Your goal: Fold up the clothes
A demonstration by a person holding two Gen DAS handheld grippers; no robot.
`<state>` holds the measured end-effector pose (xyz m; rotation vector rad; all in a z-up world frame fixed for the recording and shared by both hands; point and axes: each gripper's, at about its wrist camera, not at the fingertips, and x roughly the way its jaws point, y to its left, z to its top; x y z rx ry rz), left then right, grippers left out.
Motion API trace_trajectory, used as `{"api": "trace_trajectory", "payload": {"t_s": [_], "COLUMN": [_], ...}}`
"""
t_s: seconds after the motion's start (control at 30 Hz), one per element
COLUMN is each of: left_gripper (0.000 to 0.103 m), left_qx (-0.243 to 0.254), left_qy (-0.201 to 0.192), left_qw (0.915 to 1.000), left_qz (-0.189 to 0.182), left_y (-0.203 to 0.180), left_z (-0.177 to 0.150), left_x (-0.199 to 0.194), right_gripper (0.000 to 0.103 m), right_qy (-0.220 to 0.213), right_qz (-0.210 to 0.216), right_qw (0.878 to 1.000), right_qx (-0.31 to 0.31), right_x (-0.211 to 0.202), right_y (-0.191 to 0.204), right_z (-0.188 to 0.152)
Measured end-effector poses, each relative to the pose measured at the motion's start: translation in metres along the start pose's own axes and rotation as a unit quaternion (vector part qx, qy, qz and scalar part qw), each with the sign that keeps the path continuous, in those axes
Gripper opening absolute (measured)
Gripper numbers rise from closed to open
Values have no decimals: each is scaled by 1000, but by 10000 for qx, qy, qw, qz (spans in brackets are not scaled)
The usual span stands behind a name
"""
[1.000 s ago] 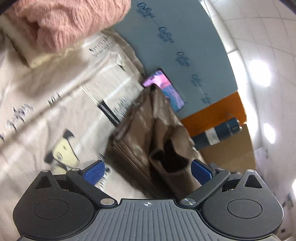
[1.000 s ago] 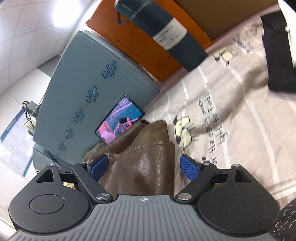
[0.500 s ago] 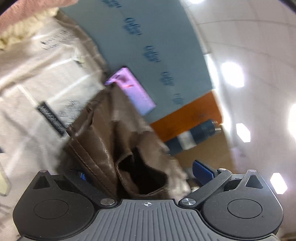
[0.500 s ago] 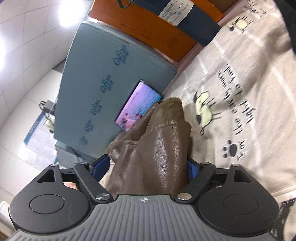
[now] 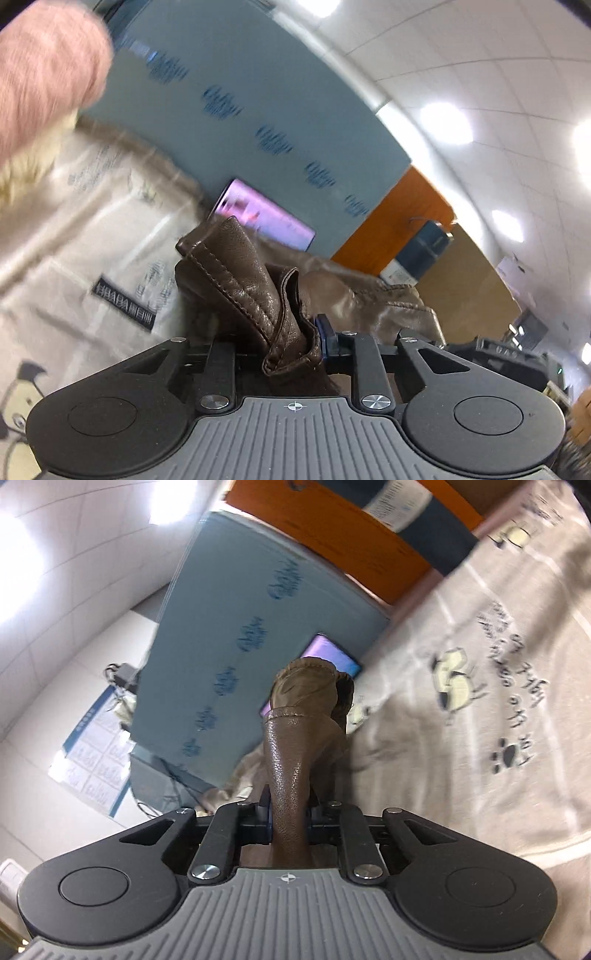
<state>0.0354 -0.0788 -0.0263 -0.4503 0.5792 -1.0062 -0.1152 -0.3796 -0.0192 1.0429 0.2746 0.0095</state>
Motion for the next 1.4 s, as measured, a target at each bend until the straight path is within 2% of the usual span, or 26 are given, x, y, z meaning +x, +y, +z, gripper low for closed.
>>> {"api": "trace_trajectory", "payload": {"t_s": [0.17,0.33,0.53,0.73,0.97,1.1,1.27,1.4], "left_gripper": [23,23,23,23,23,23,23,23], "left_qx": [173,499,1036,1061,963,765,486,195], "left_qy": [-436,-1061,-1934,-2465,-2927,-3014,-3084,-3022], "left_qw": [9987,9931,9747,9599,9436,9392,9335,9293], "left_qz": [-182,-92,432,812,1213,1459,1764,2113], "left_y": [-7,-25,-33,-6,40,71,112,148], "left_z": [4,10,20,41,80,98,121,129], "left_x": [-26,-79,-153,-190,-214,-201,-180,-162], "right_gripper": [14,14,14,14,14,14,14,14], "right_qy": [-122,-182,214,535,838,964,1008,1096], "right_qz": [446,1000,1740,2152,2419,2508,2240,1830], "right_qw": [9989,9944,9826,9703,9617,9585,9604,9653], "right_qx": [-110,-289,-613,-965,-984,-957,-1312,-1508], "right_x": [-14,-26,-11,35,107,151,218,268], "right_y": [24,56,103,155,196,209,218,203], "right_z": [-4,-15,-32,-53,-68,-76,-87,-99]}}
